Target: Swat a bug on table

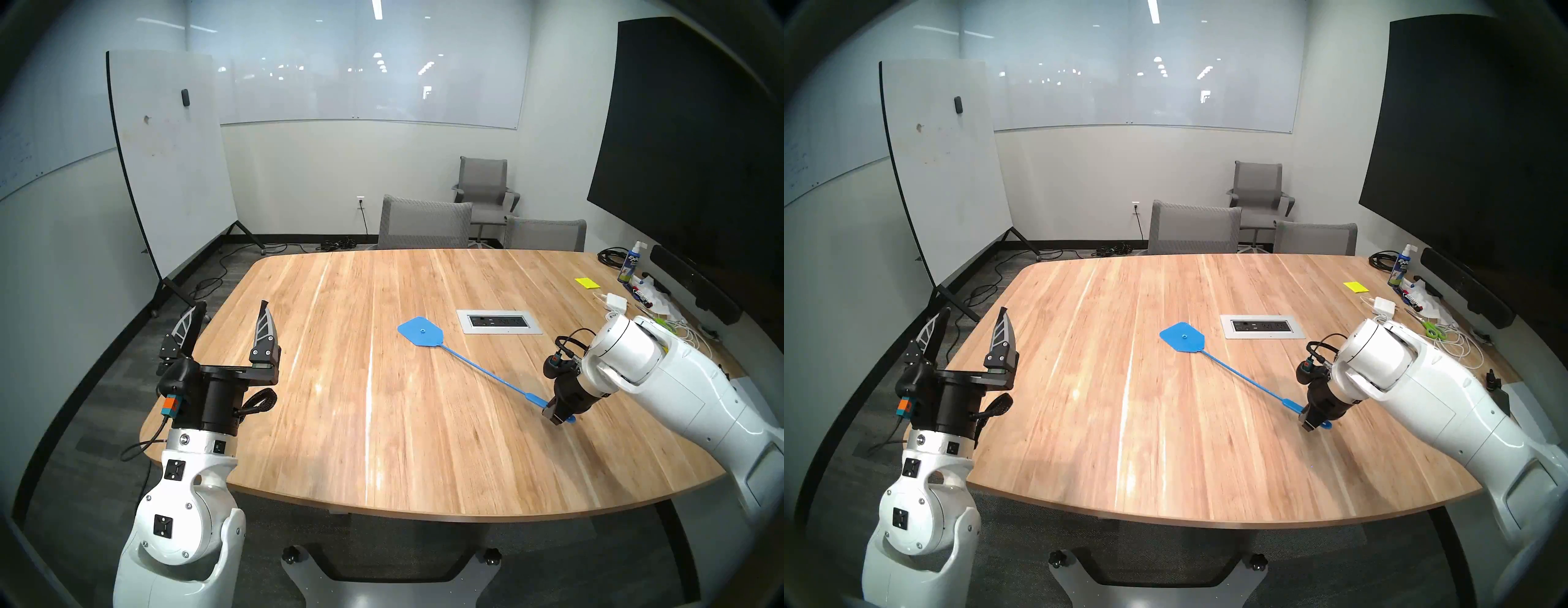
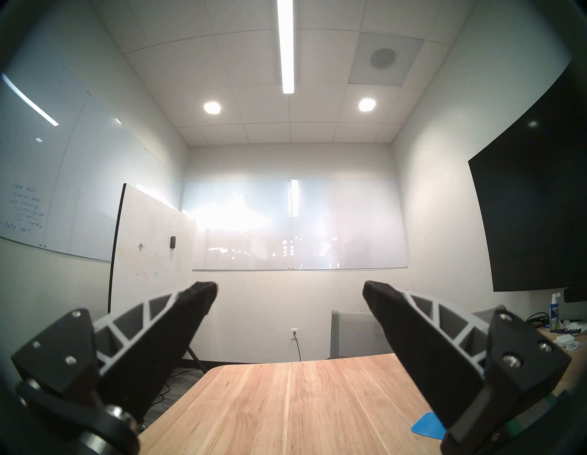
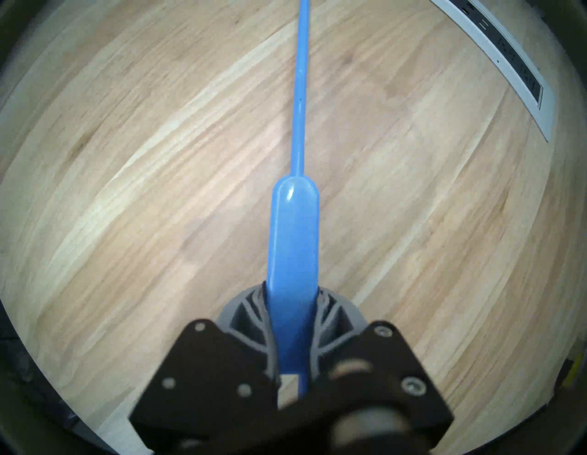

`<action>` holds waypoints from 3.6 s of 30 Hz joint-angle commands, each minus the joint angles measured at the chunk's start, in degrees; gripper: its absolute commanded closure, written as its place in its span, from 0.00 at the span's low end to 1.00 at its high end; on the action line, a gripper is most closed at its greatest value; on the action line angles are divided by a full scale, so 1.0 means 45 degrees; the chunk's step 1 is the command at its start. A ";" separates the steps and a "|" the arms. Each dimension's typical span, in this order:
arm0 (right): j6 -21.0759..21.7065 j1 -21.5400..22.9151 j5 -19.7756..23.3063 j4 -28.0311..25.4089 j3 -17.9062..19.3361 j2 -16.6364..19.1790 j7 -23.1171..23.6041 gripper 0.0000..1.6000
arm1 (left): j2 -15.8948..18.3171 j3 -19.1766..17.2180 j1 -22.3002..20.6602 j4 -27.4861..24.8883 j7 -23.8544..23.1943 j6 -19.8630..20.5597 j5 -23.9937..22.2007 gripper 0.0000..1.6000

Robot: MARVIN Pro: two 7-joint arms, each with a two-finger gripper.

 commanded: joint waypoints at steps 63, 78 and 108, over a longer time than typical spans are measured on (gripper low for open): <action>-0.0024 -0.0139 0.0561 -0.1531 0.0546 0.1690 -0.0073 1.00 | 0.0006 0.0018 0.0020 -0.0259 -0.0015 -0.0025 0.0006 0.00; -0.0024 -0.0333 0.1794 -0.1874 0.2092 0.2230 0.0058 1.00 | 0.0006 0.0018 0.0019 -0.0258 -0.0015 -0.0026 0.0006 0.00; -0.1821 -0.4960 0.5096 -0.0542 0.5263 0.5161 -0.0181 1.00 | 0.0005 0.0019 -0.0005 -0.0225 -0.0015 -0.0043 0.0006 0.00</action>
